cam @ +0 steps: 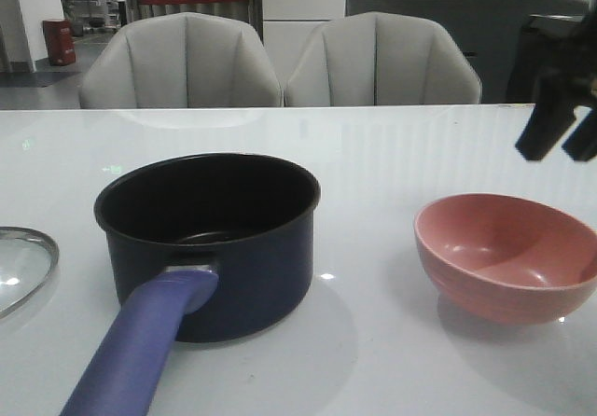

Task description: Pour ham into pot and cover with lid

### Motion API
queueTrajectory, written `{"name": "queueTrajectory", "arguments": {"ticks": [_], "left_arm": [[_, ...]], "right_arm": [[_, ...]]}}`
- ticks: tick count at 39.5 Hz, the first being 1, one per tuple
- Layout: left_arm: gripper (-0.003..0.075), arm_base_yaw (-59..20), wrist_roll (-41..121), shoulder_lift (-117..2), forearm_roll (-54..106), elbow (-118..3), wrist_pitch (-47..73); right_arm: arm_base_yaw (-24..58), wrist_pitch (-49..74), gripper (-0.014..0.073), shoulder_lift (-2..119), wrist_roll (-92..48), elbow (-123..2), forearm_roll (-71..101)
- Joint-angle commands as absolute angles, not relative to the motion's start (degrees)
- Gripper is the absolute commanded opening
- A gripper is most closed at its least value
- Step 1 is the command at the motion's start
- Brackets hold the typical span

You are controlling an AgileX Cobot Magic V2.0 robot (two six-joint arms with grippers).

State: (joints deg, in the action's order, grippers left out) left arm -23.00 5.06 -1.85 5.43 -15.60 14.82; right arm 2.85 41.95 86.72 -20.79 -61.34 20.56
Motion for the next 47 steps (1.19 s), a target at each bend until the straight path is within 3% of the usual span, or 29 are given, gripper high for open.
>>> {"name": "queueTrajectory", "arguments": {"ticks": [1, 13, 24, 33, 43, 47], "left_arm": [[0.0574, -23.5, 5.2, -2.5, 5.9, -17.1, 10.0], [0.0574, -23.5, 5.2, -2.5, 5.9, -17.1, 10.0], [0.0574, -23.5, 5.2, -2.5, 5.9, -17.1, 10.0], [0.0574, -23.5, 5.2, -2.5, 5.9, -17.1, 10.0], [0.0574, -23.5, 5.2, -2.5, 5.9, -17.1, 10.0], [0.0574, -23.5, 5.2, -2.5, 5.9, -17.1, 10.4]], "right_arm": [[4.1, 40.3, 0.0432, 78.0, -21.0, -62.8, 21.8], [8.8, 29.0, 0.0432, 56.5, -21.5, -54.2, 21.8], [17.8, 9.4, 0.0432, 36.0, -21.7, -33.7, 21.8], [22.4, 1.7, 0.0432, 18.8, -21.8, -18.7, 21.7], [22.4, -1.4, 0.0430, 13.7, -21.8, -11.7, 21.7], [22.4, 0.0, 0.0351, 13.7, -21.8, -10.9, 21.7]]}}
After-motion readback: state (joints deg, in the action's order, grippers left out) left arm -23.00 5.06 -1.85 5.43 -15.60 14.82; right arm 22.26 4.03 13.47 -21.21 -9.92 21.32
